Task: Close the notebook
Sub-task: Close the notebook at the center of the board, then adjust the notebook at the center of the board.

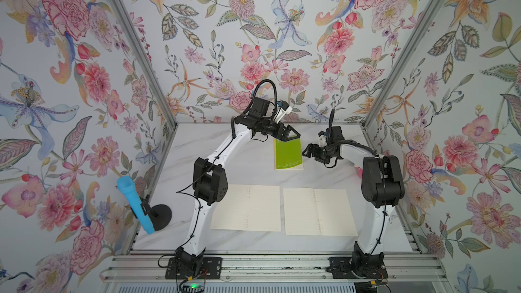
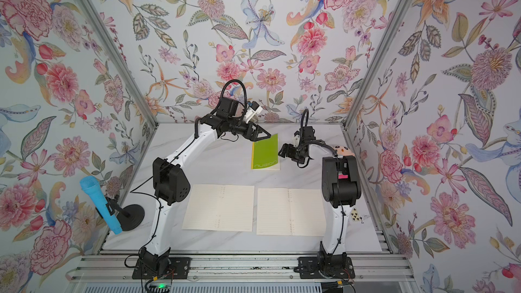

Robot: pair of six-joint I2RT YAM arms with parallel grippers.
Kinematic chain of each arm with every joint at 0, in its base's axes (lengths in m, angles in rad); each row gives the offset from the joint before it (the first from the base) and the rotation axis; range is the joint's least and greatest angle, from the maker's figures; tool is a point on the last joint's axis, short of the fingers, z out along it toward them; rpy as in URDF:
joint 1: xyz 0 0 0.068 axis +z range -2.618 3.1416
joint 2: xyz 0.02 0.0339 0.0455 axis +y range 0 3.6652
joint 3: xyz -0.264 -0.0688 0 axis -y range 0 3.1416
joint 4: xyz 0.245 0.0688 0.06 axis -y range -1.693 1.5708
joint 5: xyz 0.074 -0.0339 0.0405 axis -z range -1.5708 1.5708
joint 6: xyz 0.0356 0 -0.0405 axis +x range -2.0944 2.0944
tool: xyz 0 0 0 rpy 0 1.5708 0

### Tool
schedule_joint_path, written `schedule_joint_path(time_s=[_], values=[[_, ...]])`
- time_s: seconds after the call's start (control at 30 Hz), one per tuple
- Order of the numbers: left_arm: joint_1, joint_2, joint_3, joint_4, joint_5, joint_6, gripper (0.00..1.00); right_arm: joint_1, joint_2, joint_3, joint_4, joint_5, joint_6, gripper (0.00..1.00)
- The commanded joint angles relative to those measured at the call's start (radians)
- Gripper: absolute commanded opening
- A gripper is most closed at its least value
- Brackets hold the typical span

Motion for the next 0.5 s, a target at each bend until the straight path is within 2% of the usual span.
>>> schedule_joint_path(time_s=[0.0,0.07,0.17,0.4,0.47], values=[[0.045,-0.084,-0.064,-0.04,-0.121,0.045,1.0,0.004,-0.112,-0.005,-0.014,0.049,0.011,0.84],[0.069,-0.134,-0.171,-0.025,-0.185,0.074,1.0,0.01,-0.151,-0.001,-0.007,0.057,0.02,0.84],[0.113,-0.207,-0.33,-0.004,-0.261,0.118,1.0,0.032,-0.162,0.028,0.009,-0.01,0.031,0.84],[0.266,-0.324,-0.623,-0.066,-0.332,0.216,1.0,0.096,-0.053,0.093,0.036,-0.117,0.046,0.84],[0.304,-0.374,-0.704,-0.077,-0.384,0.259,1.0,0.098,-0.013,0.099,0.057,-0.136,0.054,0.84]])
